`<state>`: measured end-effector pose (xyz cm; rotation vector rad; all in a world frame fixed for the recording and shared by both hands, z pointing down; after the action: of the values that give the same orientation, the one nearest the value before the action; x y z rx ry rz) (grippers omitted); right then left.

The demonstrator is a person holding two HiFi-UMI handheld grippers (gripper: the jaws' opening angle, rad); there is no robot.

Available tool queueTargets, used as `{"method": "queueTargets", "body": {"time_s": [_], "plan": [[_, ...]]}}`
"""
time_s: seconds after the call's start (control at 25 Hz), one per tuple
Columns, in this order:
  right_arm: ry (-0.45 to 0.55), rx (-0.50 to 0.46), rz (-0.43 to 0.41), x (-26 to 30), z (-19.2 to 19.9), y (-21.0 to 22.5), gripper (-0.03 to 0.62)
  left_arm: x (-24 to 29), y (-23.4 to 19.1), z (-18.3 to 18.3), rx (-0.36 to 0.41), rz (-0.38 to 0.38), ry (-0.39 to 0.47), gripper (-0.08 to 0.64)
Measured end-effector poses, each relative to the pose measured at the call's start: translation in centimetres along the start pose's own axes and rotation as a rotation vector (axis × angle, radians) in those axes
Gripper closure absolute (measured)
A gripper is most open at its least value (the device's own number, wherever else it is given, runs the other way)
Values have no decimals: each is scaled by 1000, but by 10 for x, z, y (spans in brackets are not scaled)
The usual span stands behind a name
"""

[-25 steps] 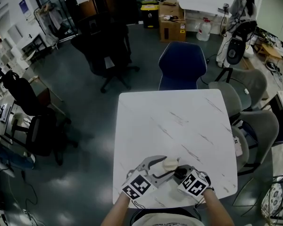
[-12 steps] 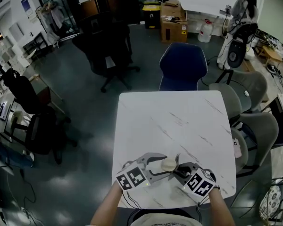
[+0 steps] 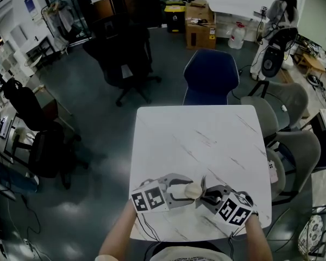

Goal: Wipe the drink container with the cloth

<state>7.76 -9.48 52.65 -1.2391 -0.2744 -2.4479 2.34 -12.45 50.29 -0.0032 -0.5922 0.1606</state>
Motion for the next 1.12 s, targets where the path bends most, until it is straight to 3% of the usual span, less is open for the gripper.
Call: {"method": "queueTargets", "body": {"time_s": [0.32,0.64,0.96,1.12], "plan": [[-25,-41,-41,-1,-3,1,546,-1,-1,0,18,37,-4,302],[-44,54,-62,32,22,-1,546,1,2,0,19,31,6,302],[-98,125,-29,75,50,-7,546,0,3,1,-6,-11,28,302],[-96,172,-25,90,58,-10,546,-1,1,2,-52,-93,65,302]]}}
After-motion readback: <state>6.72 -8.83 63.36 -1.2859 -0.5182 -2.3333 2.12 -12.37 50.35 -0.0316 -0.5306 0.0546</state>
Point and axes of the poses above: the fingertips, and each gripper's own axes: x forward along the fingers, y to its right, z out of its underside, the point moved 3 cm from there along -x, backward along the fingers, and after that the axes turned 4 degrees about -y, right-handed, at the moved point
